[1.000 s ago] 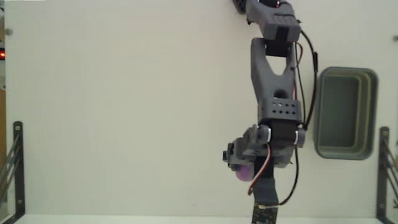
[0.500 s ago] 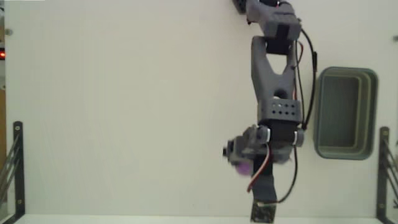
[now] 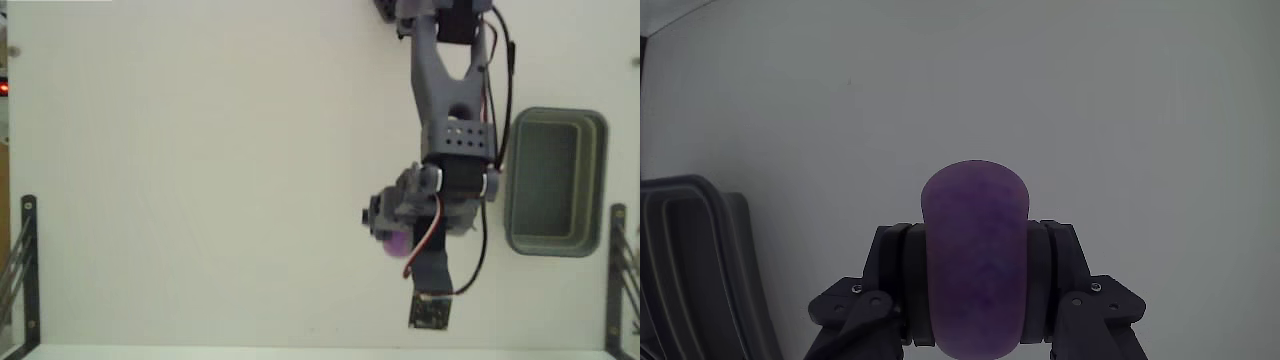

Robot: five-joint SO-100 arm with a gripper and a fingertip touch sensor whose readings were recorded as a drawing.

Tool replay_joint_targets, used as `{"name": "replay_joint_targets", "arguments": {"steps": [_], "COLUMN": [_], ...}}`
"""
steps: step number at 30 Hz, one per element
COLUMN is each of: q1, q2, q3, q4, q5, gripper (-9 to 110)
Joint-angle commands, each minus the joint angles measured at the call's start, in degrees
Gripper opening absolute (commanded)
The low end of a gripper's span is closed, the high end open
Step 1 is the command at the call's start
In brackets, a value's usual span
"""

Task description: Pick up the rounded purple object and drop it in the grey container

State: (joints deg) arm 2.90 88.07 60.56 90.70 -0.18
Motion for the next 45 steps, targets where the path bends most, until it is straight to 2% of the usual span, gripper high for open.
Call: {"name": "replay_joint_targets", "arguments": {"steps": [1,13,18,23,45], "q1": [0.4,0.4,0.4,0.4,0.3], "q2": [8.9,8.8,2.5,-5.4,-4.4], "q3": [1.3,-0.4,-16.4,-34.8,-32.4], "q4": [-1.2,0.3,9.8,9.2,9.3], "q5": [0.2,0.2,0.2,0.2,0.2], "gripper": [45,45,45,45,45]}}
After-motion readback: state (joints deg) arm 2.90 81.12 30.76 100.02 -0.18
